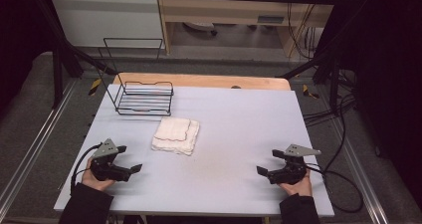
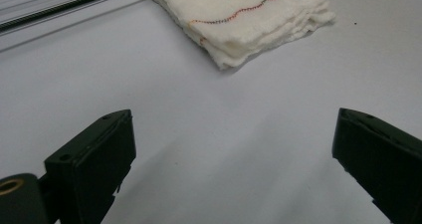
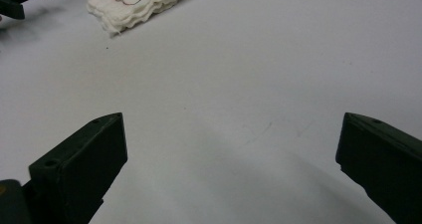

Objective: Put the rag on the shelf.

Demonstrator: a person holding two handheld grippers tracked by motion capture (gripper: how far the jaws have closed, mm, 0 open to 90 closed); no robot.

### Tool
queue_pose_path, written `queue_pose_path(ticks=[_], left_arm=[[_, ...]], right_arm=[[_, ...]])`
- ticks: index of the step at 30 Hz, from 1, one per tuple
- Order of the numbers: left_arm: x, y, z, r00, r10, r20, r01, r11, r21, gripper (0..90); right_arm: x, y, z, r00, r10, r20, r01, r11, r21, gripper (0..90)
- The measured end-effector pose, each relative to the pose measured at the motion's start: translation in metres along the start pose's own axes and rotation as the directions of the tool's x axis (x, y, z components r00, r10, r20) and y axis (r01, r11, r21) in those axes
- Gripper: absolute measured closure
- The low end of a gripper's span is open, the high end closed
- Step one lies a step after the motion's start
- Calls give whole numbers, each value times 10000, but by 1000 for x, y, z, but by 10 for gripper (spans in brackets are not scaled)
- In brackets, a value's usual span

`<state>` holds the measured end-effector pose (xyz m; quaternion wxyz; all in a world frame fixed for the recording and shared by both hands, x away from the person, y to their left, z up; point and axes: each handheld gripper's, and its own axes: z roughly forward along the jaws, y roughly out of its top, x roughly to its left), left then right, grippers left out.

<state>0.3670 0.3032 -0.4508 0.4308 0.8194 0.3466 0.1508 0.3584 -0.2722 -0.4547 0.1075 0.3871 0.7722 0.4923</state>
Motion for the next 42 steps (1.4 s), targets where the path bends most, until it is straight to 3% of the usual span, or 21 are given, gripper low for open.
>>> queue_pose_path(ticks=[29, 42], left_arm=[[-2, 10, 2, 9999, -88, -109, 89, 9999, 83, 36], [-2, 36, 8, 9993, -214, -298, 217, 9997, 107, 40]], right_arm=[[1, 2, 1, 10000, -27, -33, 27, 9999, -98, 3], [4, 3, 5, 9999, -130, -17, 130, 9999, 59, 3]])
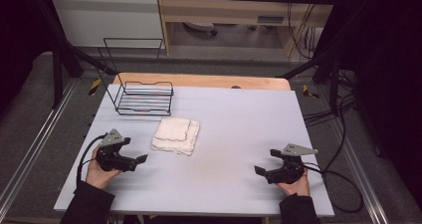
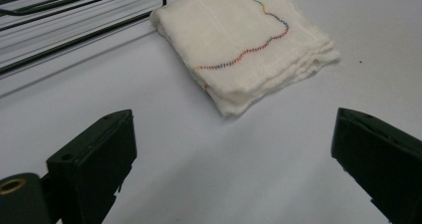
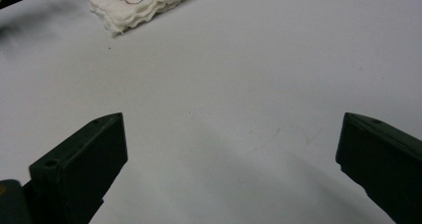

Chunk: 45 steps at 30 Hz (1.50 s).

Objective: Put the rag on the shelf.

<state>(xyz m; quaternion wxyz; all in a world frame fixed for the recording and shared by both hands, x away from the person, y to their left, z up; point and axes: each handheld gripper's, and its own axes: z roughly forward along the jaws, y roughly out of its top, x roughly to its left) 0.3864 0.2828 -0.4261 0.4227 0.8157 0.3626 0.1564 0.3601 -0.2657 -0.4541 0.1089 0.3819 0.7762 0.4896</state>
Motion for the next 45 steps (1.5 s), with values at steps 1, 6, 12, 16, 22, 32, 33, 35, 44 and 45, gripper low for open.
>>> queue_pose_path(ticks=[1, 6, 12, 16, 22, 32, 33, 35, 44, 45], left_arm=[[0, 2, 1, 10000, -20, -43, 20, 10000, 36, 42], [3, 17, 11, 9991, -348, -253, 352, 9993, 158, 67], [8, 31, 26, 9969, -609, -503, 623, 9977, 263, 104], [10, 37, 37, 9935, -821, -787, 849, 9958, 336, 143], [17, 35, 55, 9832, -1540, -983, 1599, 9856, 550, 298], [11, 30, 69, 9823, -1741, -692, 1815, 9759, 1212, 597], [10, 30, 69, 9829, -1701, -702, 1779, 9761, 1247, 597], [7, 30, 70, 9836, -1657, -718, 1738, 9766, 1270, 643], [-1, 27, 69, 9790, -1777, -995, 1891, 9746, 1203, 790], [-1, 27, 69, 9786, -1801, -994, 1914, 9743, 1188, 802]], right_arm=[[0, 0, 0, 10000, 19, 13, -19, 10000, -10, 3], [0, 0, 0, 10000, 40, 13, -40, 10000, -32, 3], [0, 0, 0, 10000, 22, 37, -21, 10000, -25, 3], [0, 0, 0, 10000, -6, 68, 6, 10000, 25, 3], [0, 0, 0, 10000, -16, 61, 16, 10000, 1, 3], [0, 0, 0, 10000, 9, 47, -9, 10000, -6, 3], [0, 0, 0, 10000, 9, 47, -9, 10000, -6, 3], [0, 0, 0, 10000, 30, 43, -30, 10000, -7, 3], [6, 6, 3, 9999, -113, 51, 113, 9999, -16, 4], [7, 6, 4, 9999, -147, 53, 148, 9999, -7, 4]])
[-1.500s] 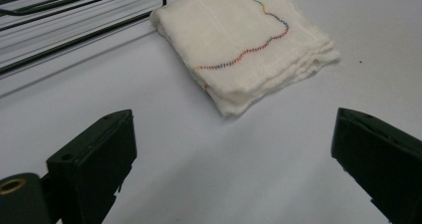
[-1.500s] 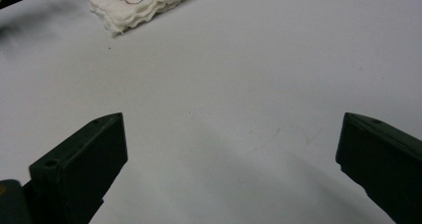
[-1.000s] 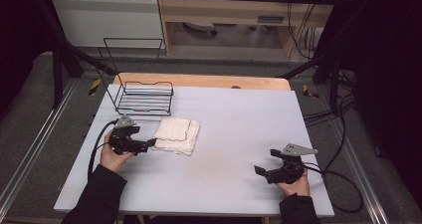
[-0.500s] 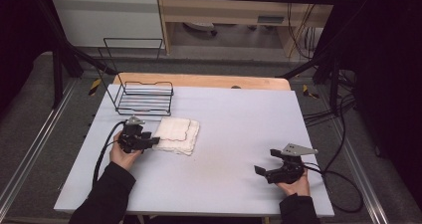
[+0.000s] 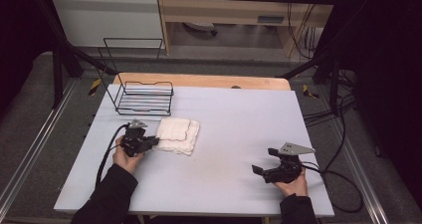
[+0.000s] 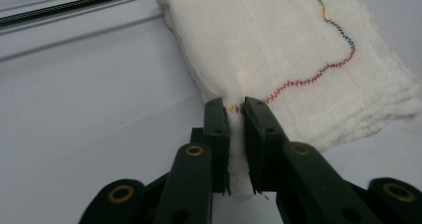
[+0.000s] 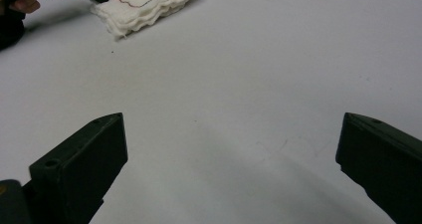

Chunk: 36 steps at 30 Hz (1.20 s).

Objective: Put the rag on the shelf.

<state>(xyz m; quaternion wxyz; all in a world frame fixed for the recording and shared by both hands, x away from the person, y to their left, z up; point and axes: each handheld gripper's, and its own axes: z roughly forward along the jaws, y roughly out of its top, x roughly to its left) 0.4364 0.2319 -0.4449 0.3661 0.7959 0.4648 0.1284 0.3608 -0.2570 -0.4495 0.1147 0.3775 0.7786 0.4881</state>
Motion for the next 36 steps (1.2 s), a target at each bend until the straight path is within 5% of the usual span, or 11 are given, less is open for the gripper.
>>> queue_pose_path(ticks=[21, 30, 36], left_arm=[[-4, -13, -20, 9974, 499, 516, -509, 9985, 179, 839], [-2, -24, -29, 9974, 477, 547, -486, 9987, 137, 838], [-2, -28, -32, 9974, 519, 504, -522, 9986, 39, 836]], right_arm=[[20, 25, 27, 9999, -110, -78, 110, 9999, 73, 5], [36, 45, 54, 9993, -204, -300, 205, 9998, 21, 6], [52, 66, 87, 9989, -235, -405, 228, 9996, -161, 6]])
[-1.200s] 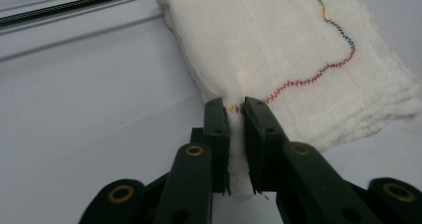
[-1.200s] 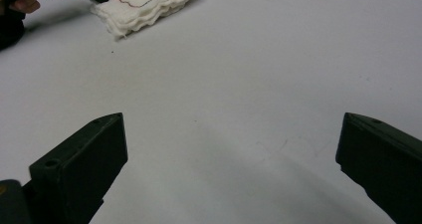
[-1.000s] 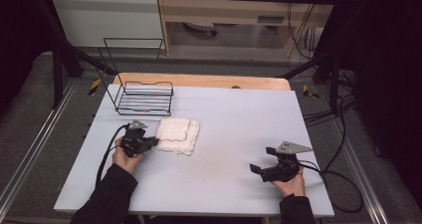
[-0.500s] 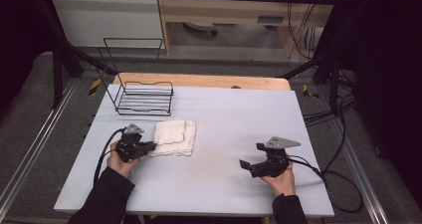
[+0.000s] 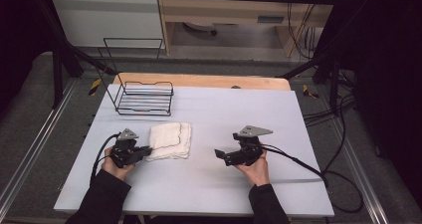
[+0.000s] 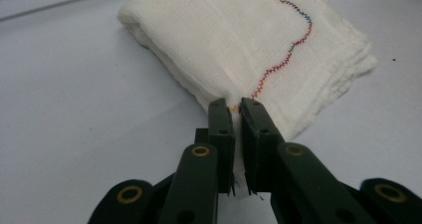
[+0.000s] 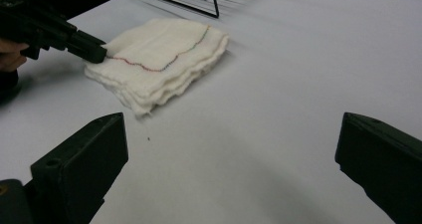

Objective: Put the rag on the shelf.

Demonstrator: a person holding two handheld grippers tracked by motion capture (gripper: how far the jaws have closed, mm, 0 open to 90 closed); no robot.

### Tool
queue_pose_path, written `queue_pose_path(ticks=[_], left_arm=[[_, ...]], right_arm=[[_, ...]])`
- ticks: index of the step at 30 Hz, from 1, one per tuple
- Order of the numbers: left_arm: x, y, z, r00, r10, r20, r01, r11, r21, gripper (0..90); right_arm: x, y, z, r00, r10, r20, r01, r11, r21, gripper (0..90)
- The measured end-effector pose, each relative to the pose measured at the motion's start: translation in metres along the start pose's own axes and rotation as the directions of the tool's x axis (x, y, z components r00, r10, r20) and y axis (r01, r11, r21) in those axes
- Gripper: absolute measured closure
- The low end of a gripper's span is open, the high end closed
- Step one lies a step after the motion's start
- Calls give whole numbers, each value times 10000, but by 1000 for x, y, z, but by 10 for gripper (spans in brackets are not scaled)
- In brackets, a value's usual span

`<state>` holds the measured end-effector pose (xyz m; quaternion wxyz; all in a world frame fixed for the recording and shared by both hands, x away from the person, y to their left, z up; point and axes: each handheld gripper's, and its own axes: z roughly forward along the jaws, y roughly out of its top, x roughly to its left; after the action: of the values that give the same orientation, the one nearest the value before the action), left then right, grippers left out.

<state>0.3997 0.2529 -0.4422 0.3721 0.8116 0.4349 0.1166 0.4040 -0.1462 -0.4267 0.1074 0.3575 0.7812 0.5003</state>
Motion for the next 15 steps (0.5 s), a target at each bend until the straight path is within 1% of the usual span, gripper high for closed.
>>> queue_pose_path(ticks=[1, 5, 6, 7, 8, 9, 12, 13, 14, 15], left_arm=[[0, -1, 0, 10000, 5, 3, -5, 10000, -22, 836], [-1, -2, 0, 10000, 25, -79, -26, 9999, -104, 834], [-1, -3, 0, 9999, 44, -98, -44, 9999, -102, 833], [-1, -3, 0, 9999, 38, -119, -39, 9999, -124, 833], [-2, -3, 1, 9999, 39, -144, -41, 9999, -142, 833], [-2, -3, 1, 9998, 48, -168, -51, 9999, -153, 832], [-2, -4, 1, 9998, 73, -193, -76, 9998, -193, 831], [-2, -4, 1, 9998, 63, -188, -66, 9998, -200, 831], [-2, -4, 1, 9998, 58, -191, -62, 9998, -203, 831], [-2, -4, 1, 9998, 60, -192, -64, 9998, -206, 831]], right_arm=[[0, 0, 0, 10000, 0, 0, 0, 10000, 0, 6], [8, 10, 20, 9999, -49, -103, 49, 10000, -19, 7], [11, 15, 30, 9999, -115, -86, 116, 9999, 30, 8], [12, 17, 35, 9999, -36, -158, 36, 10000, -4, 8], [12, 17, 35, 9999, -36, -158, 36, 10000, -4, 8], [13, 20, 40, 9999, -11, -155, 12, 10000, 35, 9], [16, 27, 56, 9996, -276, -5, 276, 9992, 287, 13], [17, 31, 64, 9994, -341, 1, 341, 9988, 356, 16], [17, 31, 64, 9994, -341, 1, 341, 9988, 356, 16], [18, 34, 71, 9995, -301, -38, 303, 9990, 333, 20]])
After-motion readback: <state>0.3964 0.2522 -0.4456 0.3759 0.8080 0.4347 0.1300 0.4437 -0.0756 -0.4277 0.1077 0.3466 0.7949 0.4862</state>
